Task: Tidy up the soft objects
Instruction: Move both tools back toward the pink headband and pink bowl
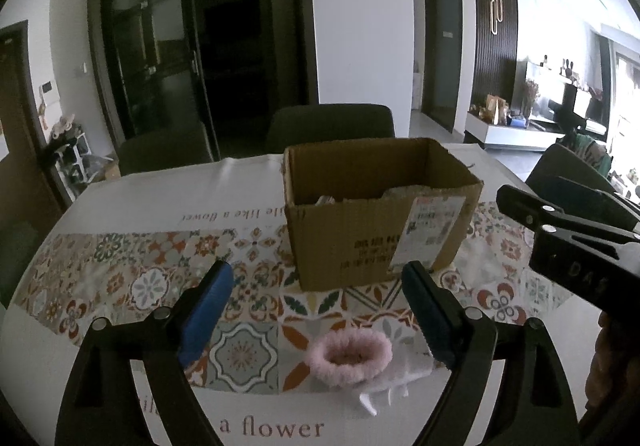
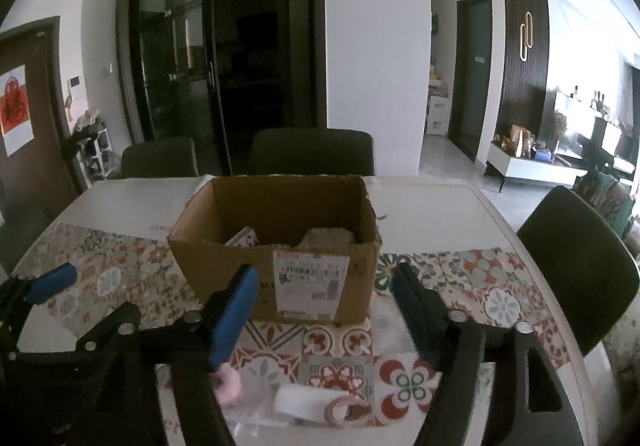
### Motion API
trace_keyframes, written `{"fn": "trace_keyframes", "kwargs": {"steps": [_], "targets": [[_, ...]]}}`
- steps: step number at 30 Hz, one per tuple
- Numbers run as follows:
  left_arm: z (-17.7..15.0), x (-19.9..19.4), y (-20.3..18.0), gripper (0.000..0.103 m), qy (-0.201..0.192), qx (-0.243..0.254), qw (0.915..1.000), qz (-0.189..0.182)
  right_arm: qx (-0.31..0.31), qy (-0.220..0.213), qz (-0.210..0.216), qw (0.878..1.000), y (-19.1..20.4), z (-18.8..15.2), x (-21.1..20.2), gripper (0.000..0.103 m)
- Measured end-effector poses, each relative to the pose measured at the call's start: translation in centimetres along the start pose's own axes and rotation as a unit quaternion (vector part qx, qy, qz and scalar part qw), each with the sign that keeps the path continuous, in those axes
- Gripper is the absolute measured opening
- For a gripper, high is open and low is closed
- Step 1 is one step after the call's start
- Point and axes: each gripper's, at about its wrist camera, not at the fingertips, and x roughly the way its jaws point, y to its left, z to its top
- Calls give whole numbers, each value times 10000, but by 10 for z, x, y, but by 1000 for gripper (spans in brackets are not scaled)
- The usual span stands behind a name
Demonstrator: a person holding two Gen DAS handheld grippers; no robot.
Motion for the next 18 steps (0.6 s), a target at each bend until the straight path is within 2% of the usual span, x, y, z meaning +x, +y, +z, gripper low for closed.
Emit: {"fn": "trace_keyframes", "kwargs": {"steps": [4,10,13,18], "targets": [[-13,-6,1,87,-15,-46,10000,-32,26,-47,-45,10000,0,-11,-8,75],[-31,-17,0,94,-168,-79,9998,-7,89,-177,-50,9998,1,-31,-22,75],[-38,-20,0,96,-194,-192,9996,-73,298,-245,-10,9993,-3,-37,-26,80],[-48,-22,-7,98,-244,-58,9997,36,524,-377,-149,9978,-10,-51,-31,82]]}}
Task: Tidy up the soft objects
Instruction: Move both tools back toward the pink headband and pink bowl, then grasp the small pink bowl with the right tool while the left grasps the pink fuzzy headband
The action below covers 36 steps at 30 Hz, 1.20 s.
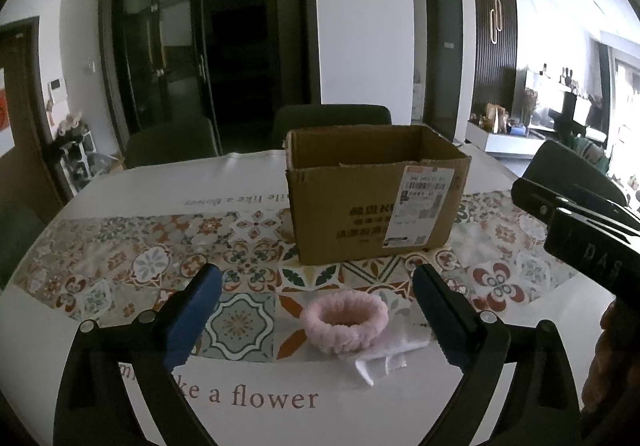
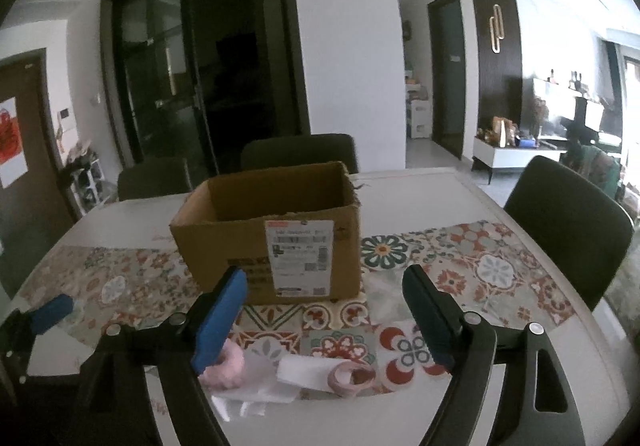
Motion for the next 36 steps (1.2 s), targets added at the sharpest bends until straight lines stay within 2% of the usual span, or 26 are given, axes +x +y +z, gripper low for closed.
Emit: {"fn": "trace_keyframes", "kwargs": {"steps": [4,19,36], "targets": [[-9,0,-2,99,36,-115,9999,-123,148,58,2,9999,-7,-10,-1,82],[-50,15,-15,103,135,-126,9998,-74,525,420,-186,9976,-28,-58,6,82],[-70,58,-22,103,566,-54,9983,-157,656,1028,4,9925,-35,-93,50,82]]}}
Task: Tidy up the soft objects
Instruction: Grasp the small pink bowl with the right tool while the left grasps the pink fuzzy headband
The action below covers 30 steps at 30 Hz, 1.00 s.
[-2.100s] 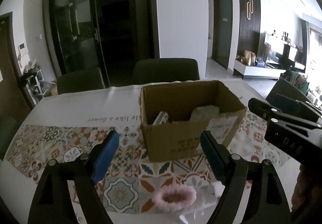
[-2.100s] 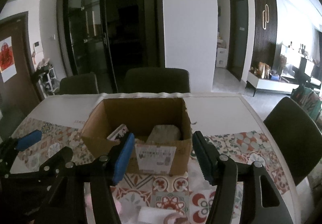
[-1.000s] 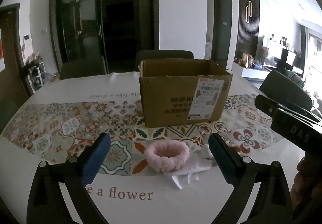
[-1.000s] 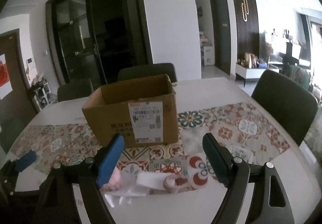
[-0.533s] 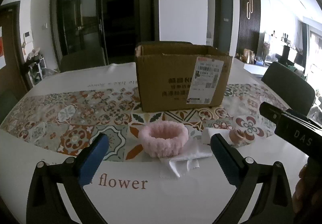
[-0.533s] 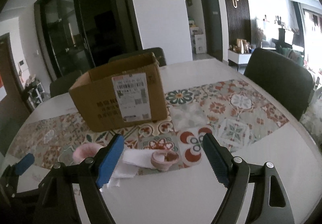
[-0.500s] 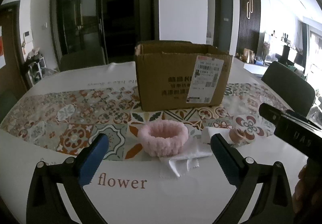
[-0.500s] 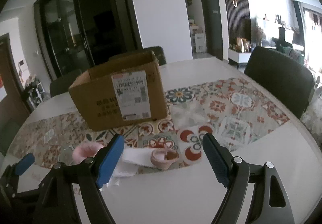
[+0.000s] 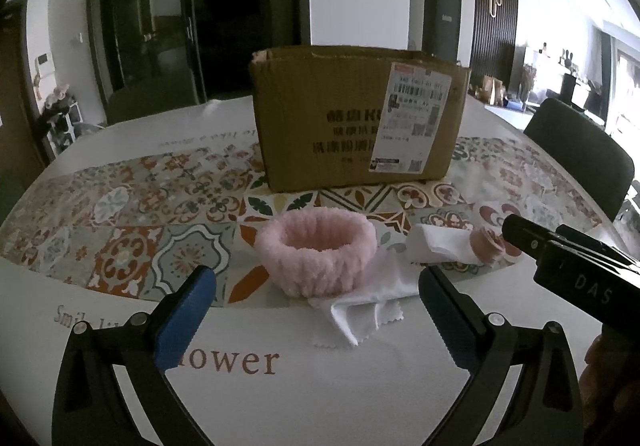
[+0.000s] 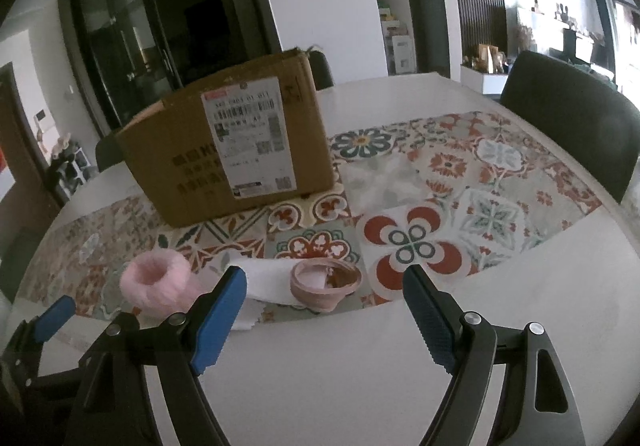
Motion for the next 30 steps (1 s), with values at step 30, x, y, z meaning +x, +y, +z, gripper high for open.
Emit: {"fn": "trace_keyframes", "kwargs": {"steps": [30], "targets": [[6,60,-3,103,358,71,9993,-81,226,363,191,9989,-8,-3,50,68]]}}
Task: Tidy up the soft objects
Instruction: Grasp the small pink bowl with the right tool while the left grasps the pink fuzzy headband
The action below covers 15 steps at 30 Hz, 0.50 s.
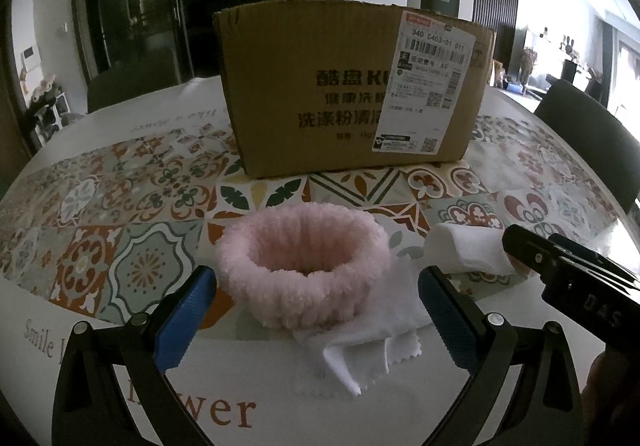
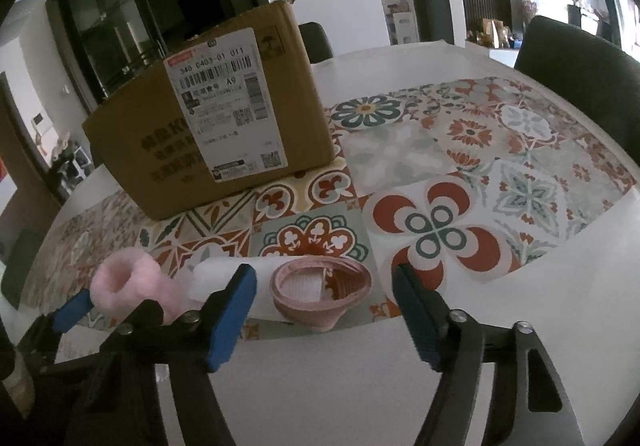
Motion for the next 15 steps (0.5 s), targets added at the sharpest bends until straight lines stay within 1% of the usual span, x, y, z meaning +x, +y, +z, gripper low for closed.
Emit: {"fn": "trace_keyframes", "kwargs": {"steps": [1,2,4,6,8,9,10,12,15], "targets": [[0,1,0,102,6,14,10000,-2,2,24,6,10000,0,0,1,66],[0,2,0,99,10,22,10000,2,-3,37,7,10000,0,-1,2,64],[1,2,0,93,17,13,10000,-20,-17,47,0,10000,1,-1,3,56],[1,2,1,90,18,1,10000,5,-78,37,-2,10000,3,-1,3,53],[1,2,2,83,7,2,10000,19,-104,29,-36,9999,3,-2,3,47],[0,2,1,82,0,14,10000,31,-86,32,-40,10000,3,-2,3,43],[0,1,1,78,-8,28,10000,48,-88,39,-45,9999,3,-2,3,41],[0,1,2,74,-7,48,10000,69,-148,69,-61,9998,4,-3,4,32],[0,-1,1,66,-20,50,10000,53,-121,48,-67,9999,3,-3,3,31]]}}
